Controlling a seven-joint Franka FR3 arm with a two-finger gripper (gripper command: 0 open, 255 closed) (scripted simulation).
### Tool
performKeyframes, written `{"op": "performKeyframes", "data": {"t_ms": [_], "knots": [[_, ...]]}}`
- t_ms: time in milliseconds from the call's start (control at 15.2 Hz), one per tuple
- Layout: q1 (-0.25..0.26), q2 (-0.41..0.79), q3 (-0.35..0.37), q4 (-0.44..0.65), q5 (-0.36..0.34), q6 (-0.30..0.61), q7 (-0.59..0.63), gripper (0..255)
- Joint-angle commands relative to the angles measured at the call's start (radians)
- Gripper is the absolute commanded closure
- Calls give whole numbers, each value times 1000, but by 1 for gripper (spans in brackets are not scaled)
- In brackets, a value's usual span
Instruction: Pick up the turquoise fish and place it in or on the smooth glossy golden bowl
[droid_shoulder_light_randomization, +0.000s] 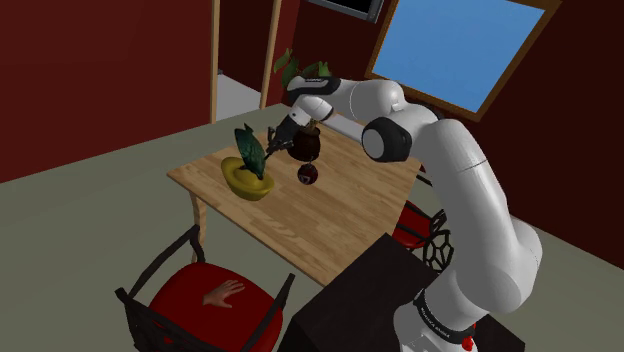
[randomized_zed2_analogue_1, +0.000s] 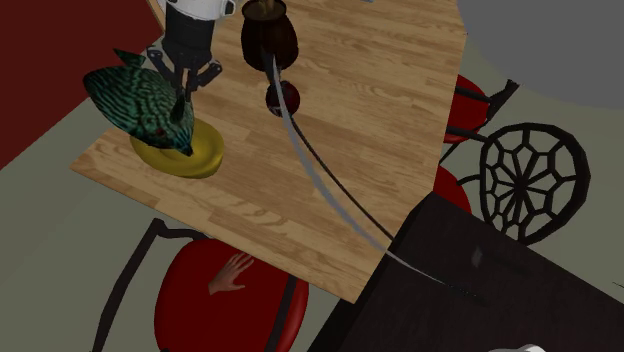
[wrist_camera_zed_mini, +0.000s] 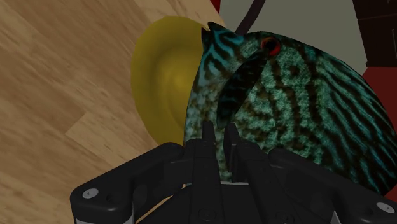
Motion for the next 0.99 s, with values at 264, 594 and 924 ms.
{"op": "performKeyframes", "data": {"t_ms": [264, 594, 924], "knots": [[-6, 51, 11, 17, 13, 33, -21, 255], [-10, 83, 18, 28, 20, 52, -33, 255], [-9, 83, 18, 28, 20, 51, -33, 255]]}}
